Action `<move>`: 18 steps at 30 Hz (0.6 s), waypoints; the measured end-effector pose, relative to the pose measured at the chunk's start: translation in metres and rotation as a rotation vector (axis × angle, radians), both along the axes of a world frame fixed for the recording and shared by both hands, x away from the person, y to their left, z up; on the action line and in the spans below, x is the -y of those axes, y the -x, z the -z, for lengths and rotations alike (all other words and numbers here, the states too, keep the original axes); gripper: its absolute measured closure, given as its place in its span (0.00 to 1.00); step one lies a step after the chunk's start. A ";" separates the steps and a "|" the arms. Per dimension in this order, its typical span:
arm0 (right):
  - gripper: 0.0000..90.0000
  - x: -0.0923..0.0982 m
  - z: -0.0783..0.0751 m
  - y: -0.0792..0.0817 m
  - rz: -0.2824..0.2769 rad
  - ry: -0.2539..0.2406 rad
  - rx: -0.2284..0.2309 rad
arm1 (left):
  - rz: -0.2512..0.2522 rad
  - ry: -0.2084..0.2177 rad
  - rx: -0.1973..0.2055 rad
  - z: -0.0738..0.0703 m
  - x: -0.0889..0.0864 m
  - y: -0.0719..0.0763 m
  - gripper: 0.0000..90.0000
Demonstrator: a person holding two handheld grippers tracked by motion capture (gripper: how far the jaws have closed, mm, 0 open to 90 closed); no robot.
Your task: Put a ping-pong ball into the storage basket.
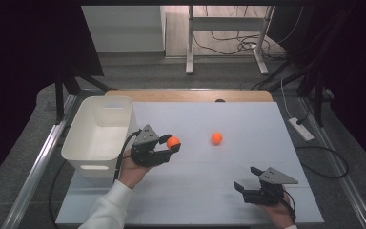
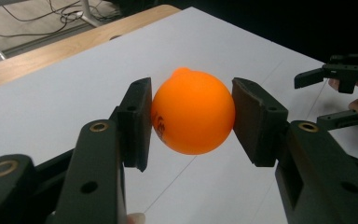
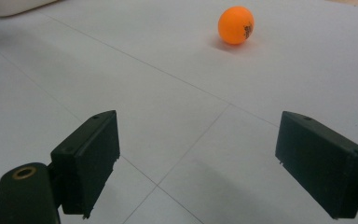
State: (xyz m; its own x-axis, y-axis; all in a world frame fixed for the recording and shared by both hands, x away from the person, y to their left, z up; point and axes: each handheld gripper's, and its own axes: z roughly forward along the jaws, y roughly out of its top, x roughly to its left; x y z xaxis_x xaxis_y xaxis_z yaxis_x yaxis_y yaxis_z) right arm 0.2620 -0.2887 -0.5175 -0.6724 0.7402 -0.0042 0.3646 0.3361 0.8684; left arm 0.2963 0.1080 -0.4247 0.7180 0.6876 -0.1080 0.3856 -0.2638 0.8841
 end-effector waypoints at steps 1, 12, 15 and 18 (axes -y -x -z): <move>0.15 0.000 0.000 0.000 0.000 -0.001 0.001 | 0.000 0.005 0.003 -0.002 0.000 0.000 0.56; 0.15 0.000 0.000 0.000 0.007 0.004 0.005 | -0.018 0.020 0.034 -0.016 -0.002 0.000 0.56; 0.15 0.000 0.000 -0.001 0.007 0.006 0.005 | -0.024 0.028 0.039 -0.019 -0.004 0.000 0.56; 0.15 0.000 0.000 0.000 0.007 0.003 0.005 | -0.027 0.033 0.044 -0.021 -0.005 0.000 0.56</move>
State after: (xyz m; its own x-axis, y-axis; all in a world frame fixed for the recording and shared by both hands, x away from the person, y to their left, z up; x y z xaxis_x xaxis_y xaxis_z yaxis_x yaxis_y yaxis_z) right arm 0.2623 -0.2887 -0.5175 -0.6669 0.7451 -0.0100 0.3624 0.3360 0.8693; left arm 0.2965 0.1126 -0.4036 0.7040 0.7031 -0.0999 0.3532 -0.2245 0.9082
